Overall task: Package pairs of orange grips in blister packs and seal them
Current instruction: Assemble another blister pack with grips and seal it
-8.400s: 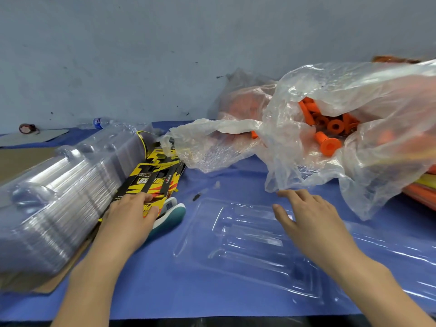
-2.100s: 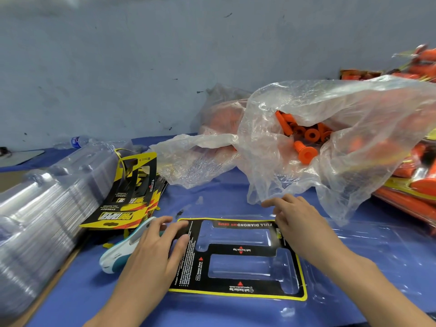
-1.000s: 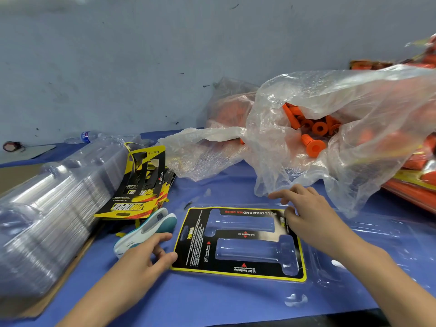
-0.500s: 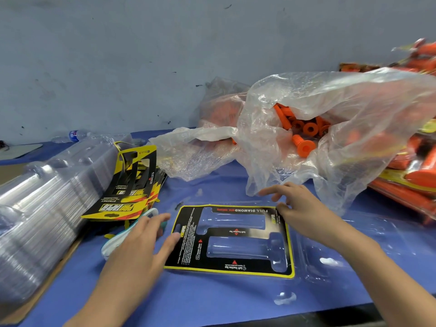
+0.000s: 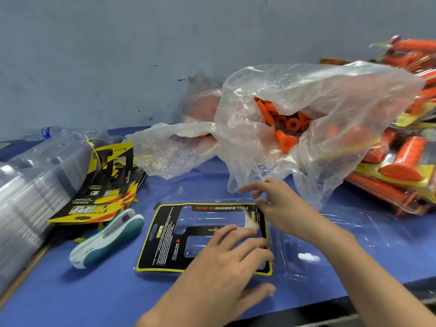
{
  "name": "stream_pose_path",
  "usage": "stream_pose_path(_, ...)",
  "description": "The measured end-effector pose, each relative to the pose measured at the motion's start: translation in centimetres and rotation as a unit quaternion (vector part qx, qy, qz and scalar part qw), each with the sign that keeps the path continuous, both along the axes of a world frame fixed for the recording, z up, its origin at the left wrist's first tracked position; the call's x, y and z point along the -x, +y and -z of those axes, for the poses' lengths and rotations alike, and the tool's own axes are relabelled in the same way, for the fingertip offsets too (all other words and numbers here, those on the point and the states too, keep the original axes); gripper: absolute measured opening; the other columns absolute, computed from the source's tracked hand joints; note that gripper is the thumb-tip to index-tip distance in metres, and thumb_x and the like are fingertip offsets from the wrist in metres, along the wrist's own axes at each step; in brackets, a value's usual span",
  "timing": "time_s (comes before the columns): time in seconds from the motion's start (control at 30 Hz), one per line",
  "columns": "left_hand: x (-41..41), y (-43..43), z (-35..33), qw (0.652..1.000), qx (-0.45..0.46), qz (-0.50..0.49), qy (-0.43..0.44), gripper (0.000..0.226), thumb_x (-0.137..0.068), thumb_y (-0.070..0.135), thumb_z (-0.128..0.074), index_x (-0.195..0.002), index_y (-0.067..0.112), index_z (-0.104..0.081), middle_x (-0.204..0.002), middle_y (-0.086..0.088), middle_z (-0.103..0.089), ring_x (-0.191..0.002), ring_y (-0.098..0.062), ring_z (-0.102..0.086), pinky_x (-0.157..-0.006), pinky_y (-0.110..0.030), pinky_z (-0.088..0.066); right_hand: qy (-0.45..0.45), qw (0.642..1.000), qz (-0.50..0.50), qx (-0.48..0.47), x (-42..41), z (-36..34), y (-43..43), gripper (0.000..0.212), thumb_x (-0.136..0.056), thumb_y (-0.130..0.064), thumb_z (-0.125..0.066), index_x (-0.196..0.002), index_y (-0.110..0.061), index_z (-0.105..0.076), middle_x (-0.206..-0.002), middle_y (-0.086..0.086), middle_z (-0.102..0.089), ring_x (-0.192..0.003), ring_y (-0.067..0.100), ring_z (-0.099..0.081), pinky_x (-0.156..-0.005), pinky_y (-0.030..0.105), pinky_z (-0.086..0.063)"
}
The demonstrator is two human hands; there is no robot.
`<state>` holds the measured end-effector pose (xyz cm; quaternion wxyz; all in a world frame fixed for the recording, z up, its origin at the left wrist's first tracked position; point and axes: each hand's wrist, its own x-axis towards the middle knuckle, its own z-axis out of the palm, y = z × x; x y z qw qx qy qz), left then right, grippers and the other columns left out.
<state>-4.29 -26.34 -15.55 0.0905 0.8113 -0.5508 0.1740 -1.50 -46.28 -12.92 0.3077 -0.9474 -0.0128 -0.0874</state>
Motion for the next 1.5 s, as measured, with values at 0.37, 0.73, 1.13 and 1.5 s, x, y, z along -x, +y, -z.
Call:
stream_pose_path(0.37, 0.4, 0.5, 0.6, 0.998, 0.056, 0.015, 0.009, 0.033, -0.095, 0.046, -0.057, -0.12, 0.027, -0.066, -0.135, 0.006, -0.058, -0.129, -0.014, -0.051, -0.107, -0.035, -0.042, 0.005, 1.0, -0.003, 0.009, 0.4, -0.1, -0.4, 0.048, -0.096, -0.007, -0.041, -0.122, -0.044, -0.056, -0.11, -0.01, -0.051, -0.108, 0.013, -0.039, -0.101, 0.036, -0.037)
stream_pose_path(0.73, -5.5, 7.7, -0.3, 0.907, 0.23, -0.311, 0.168, 0.028, -0.101, 0.023, -0.048, -0.128, 0.025, -0.056, -0.115, 0.018, -0.056, -0.115, -0.011, -0.053, -0.093, -0.022, -0.036, -0.104, 0.993, -0.023, 0.051, 0.4, -0.6, 2.5, 0.035, -0.098, -0.018, -0.046, -0.127, -0.035, -0.058, -0.121, -0.012, -0.052, -0.115, 0.013, -0.038, -0.098, 0.027, -0.032)
stream_pose_path(1.13, -6.5, 6.9, 0.2, 0.943, 0.14, -0.253, 0.167, 0.051, -0.097, 0.052, -0.025, -0.135, 0.03, -0.049, -0.13, 0.02, -0.053, -0.122, 0.001, -0.04, -0.102, -0.02, -0.032, -0.111, 0.981, -0.085, 0.132, -0.4, 1.7, 5.5, 0.036, -0.101, -0.027, -0.039, -0.134, -0.039, -0.049, -0.118, -0.014, -0.053, -0.107, 0.014, -0.044, -0.087, 0.027, -0.035)
stream_pose_path(1.5, -6.5, 6.7, 0.3, 0.909, 0.248, -0.265, 0.205, 0.05, -0.096, 0.052, -0.027, -0.132, 0.027, -0.052, -0.13, 0.015, -0.051, -0.119, -0.001, -0.046, -0.093, -0.008, -0.03, -0.116, 0.988, -0.075, 0.074, -0.2, 1.6, 4.8, 0.035, -0.101, -0.024, -0.042, -0.132, -0.037, -0.052, -0.116, -0.015, -0.057, -0.107, 0.012, -0.045, -0.094, 0.029, -0.04)
